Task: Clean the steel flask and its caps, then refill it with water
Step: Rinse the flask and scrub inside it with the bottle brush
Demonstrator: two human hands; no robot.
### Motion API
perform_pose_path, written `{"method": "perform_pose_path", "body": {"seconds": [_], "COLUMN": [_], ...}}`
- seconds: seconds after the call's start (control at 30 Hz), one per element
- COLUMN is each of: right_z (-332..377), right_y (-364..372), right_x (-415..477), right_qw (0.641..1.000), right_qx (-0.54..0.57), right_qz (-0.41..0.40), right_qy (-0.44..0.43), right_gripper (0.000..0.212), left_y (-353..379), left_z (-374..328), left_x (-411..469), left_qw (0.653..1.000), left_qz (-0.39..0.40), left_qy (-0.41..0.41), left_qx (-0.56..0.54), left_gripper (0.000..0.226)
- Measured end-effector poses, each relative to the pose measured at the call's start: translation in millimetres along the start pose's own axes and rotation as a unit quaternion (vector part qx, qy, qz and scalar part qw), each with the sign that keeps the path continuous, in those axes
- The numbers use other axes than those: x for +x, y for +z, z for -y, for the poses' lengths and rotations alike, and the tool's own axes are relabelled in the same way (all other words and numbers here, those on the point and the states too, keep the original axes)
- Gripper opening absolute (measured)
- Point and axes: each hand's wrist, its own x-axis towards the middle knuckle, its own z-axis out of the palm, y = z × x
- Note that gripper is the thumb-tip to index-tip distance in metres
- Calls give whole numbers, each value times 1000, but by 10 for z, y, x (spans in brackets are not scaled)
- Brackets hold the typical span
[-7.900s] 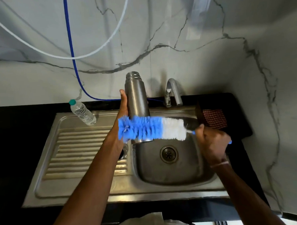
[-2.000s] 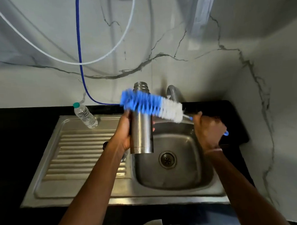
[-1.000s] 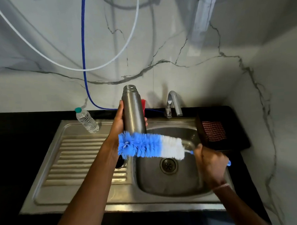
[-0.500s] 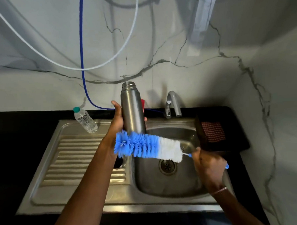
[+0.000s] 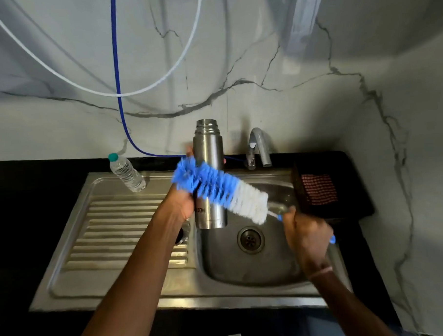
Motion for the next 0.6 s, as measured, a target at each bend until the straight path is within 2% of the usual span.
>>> {"method": "perform_pose_path", "body": {"seconds": [0.07,0.1,0.13,0.23,0.27,0.37,0.43,0.5,0.53,0.6], "right_z": [-4,-45,-106,-262,-279,-188,-148,-167,-168,-158], "right_y": [-99,-89,-36,223,292,326,284,238,188,46], "right_x": [-183,-176,-109,311,491,903,854,518,296,-102], "right_qw": [999,999,999,998,995,991,991,995,998,1000], "right_qx": [49,50,32,-63,-87,-96,-90,-79,-55,16], "right_qz": [-10,-14,-11,-28,-41,-59,-45,-17,-6,5], "right_qy": [1,-3,-5,2,20,78,92,55,26,-9], "right_gripper": [54,56,59,57,56,54,53,54,56,59], "left_y": [-35,-70,-86,-69,-35,85,123,80,42,24], "left_z": [-75,-79,-62,41,75,50,36,4,-7,-93], "left_x": [13,28,25,-69,-94,-149,-175,-146,-119,-125], "left_qw": [999,999,999,1000,1000,998,998,999,999,997], "left_qz": [17,20,29,24,24,57,63,38,26,44], "left_qy": [-37,-38,-36,-12,-6,-35,-23,-1,8,-32], "left_qx": [-20,-22,-26,-7,-1,-19,-20,-12,-18,-47], "left_gripper": [79,83,81,47,45,69,68,62,70,92]}}
